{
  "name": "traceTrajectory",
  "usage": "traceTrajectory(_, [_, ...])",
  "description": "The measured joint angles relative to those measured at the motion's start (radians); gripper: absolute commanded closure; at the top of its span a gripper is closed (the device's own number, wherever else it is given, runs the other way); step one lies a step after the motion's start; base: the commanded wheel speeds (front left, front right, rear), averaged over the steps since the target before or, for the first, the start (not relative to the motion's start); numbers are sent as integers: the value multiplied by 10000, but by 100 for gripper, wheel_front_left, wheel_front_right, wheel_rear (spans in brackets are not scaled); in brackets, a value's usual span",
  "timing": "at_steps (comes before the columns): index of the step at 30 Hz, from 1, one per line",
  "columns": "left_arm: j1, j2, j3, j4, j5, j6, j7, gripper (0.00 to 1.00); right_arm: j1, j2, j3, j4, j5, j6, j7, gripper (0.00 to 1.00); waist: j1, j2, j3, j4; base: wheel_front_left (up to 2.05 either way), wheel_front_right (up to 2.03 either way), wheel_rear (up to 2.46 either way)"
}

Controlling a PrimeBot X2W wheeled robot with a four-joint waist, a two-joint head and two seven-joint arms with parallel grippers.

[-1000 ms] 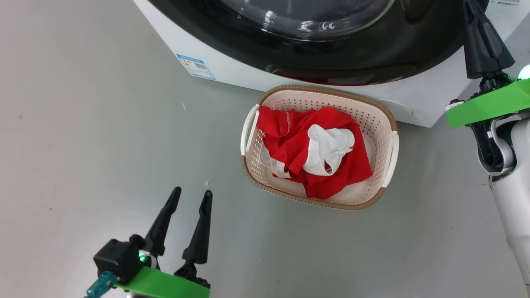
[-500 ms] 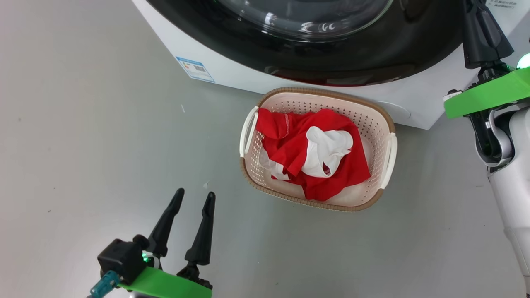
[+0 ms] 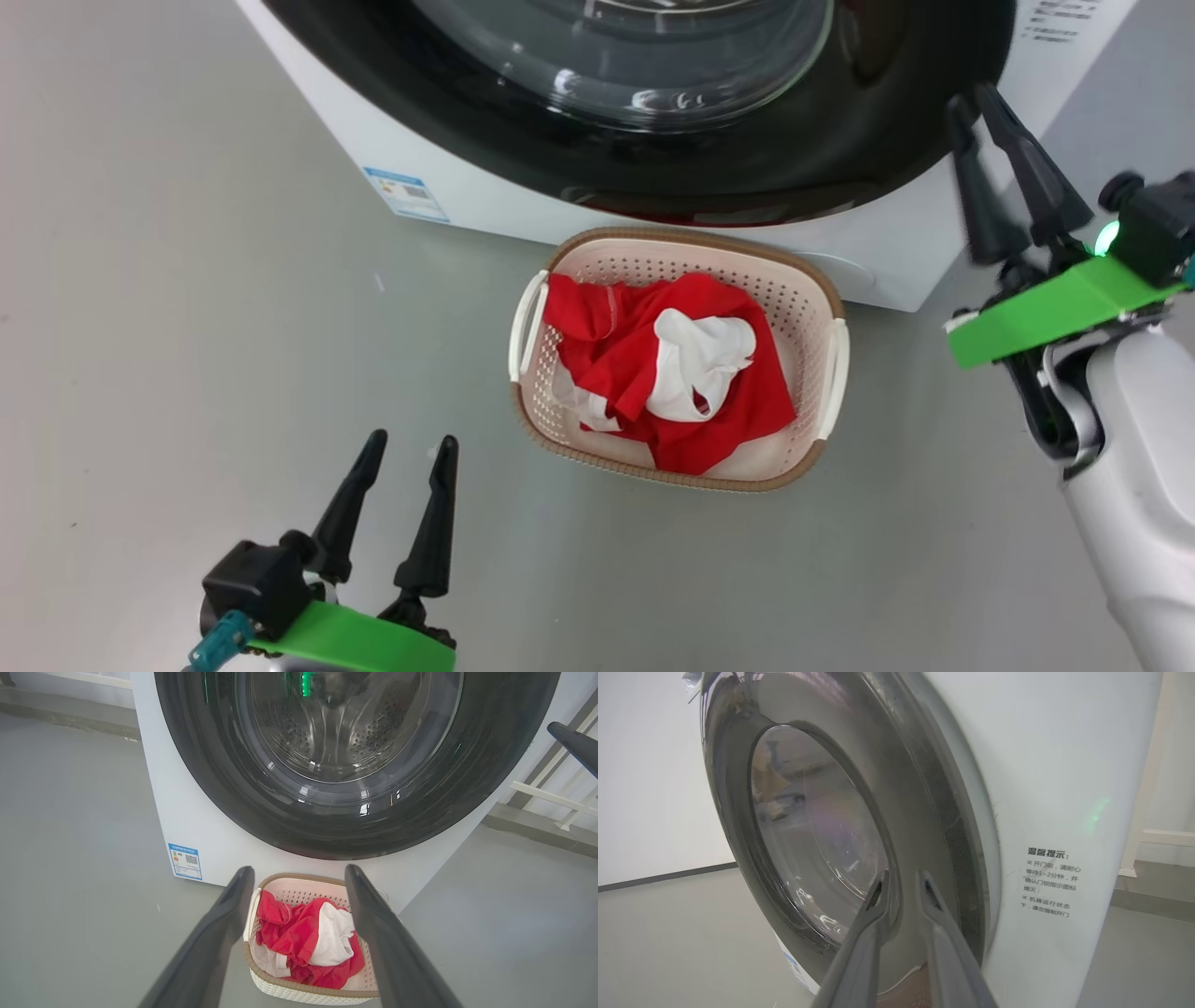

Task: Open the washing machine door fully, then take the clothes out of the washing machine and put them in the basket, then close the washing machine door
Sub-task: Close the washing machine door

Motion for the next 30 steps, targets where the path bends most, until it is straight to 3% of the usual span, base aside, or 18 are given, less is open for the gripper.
traceTrajectory(12, [3,128,449,119,372,0,0,0,1558,59,-13,-307,-10,0,0,0,0,0,-405,-720,0,0,0])
traceTrajectory(30, [443,663,1154,165,502,0,-27,0,4241,637,-472,-631,-100,0,8,0,0,0,-1387,-1894,0,0,0])
